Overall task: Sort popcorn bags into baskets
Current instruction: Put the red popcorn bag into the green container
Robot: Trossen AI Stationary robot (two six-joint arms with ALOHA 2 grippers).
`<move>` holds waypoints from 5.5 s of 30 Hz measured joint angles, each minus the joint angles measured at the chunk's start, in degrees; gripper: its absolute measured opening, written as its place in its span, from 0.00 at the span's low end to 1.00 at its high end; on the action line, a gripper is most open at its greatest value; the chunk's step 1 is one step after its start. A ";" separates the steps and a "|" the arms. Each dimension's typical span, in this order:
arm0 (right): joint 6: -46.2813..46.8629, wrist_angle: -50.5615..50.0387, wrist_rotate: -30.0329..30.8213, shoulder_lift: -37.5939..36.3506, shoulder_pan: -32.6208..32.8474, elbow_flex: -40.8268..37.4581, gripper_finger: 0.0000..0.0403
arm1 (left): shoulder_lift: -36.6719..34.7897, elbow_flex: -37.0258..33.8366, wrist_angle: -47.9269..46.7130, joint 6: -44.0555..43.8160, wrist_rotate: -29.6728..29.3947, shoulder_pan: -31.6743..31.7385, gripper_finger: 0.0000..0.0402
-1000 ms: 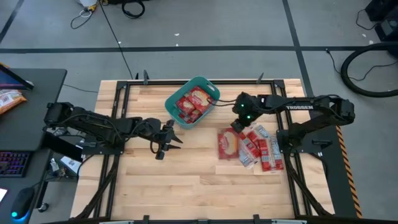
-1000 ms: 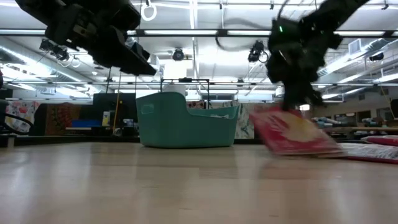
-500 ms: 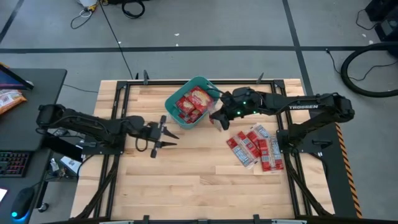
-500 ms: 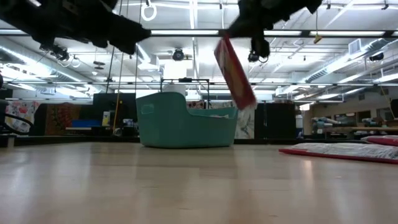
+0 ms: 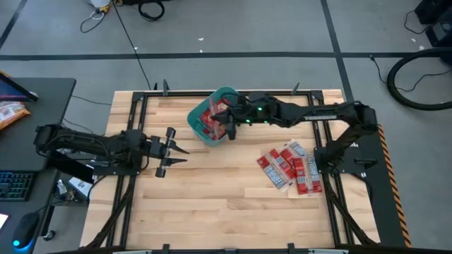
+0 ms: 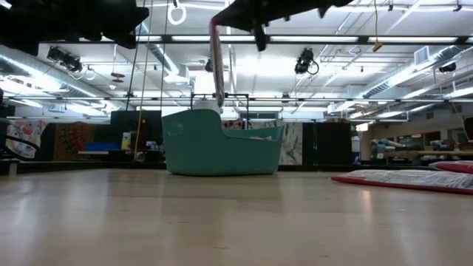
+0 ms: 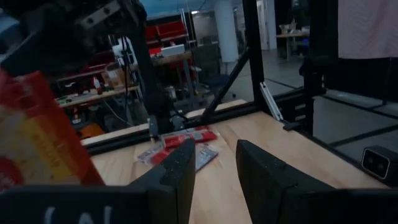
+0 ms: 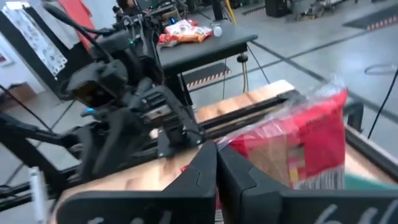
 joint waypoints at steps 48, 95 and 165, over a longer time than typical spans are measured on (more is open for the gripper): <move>6.94 -51.87 7.95 -3.20 -5.86 7.97 0.30 | -0.95 -0.48 -2.76 -6.15 -2.36 0.00 0.30; 52.08 -68.60 5.63 -4.21 16.44 -31.21 0.30 | -0.93 -0.44 -7.64 -6.61 -5.40 0.07 0.30; 30.59 -59.07 17.76 15.90 21.21 -0.71 0.54 | -0.95 -0.46 -7.66 -5.66 -5.81 0.04 0.30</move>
